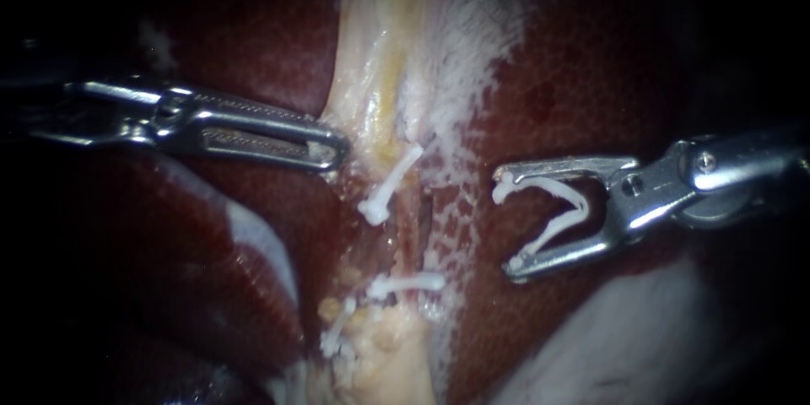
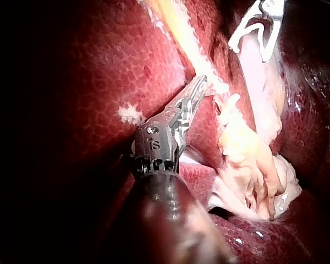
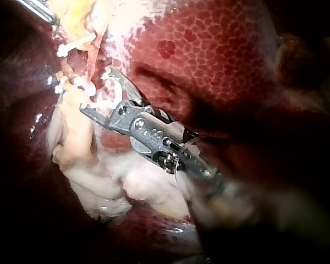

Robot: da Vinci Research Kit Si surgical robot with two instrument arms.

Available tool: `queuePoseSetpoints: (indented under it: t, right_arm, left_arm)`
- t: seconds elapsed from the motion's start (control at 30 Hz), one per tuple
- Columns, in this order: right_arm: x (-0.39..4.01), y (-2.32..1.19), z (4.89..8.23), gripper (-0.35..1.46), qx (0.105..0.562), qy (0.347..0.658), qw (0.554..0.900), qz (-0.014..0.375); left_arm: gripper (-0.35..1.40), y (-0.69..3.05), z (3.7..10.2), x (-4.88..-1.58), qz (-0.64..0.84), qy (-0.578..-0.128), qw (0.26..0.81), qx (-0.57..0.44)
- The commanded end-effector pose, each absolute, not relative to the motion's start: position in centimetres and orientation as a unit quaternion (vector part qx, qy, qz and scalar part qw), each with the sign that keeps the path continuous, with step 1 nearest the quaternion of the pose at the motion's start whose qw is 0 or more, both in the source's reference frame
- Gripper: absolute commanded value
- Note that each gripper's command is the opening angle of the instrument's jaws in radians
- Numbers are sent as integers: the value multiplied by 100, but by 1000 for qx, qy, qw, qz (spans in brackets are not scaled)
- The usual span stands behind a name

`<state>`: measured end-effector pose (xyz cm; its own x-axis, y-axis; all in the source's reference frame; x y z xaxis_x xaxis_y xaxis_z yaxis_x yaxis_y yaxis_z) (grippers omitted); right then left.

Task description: Clipping second clip right tube

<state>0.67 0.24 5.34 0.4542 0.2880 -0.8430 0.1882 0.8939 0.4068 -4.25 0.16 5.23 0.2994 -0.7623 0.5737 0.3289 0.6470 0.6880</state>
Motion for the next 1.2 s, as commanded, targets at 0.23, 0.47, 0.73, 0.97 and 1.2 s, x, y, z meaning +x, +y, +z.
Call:
queuePoseSetpoints:
  t: [0.23, 0.47, 0.73, 0.97, 1.2]
  right_arm:
    - [67, 24, 534, 60, 228, 522, 822, 30]
    - [71, 18, 539, 60, 226, 521, 822, 30]
    - [84, -4, 559, 60, 233, 521, 821, 26]
    - [104, -20, 574, 60, 270, 513, 814, 51]
    - [122, -35, 586, 60, 301, 503, 807, 75]
  left_arm:
    - [-35, 16, 523, -425, -355, -473, 773, 230]
    - [-35, 13, 517, -427, -353, -474, 772, 232]
    - [-35, 14, 479, -417, -354, -475, 769, 240]
    - [-35, 21, 447, -398, -358, -485, 760, 242]
    - [-35, 25, 409, -386, -365, -496, 750, 240]
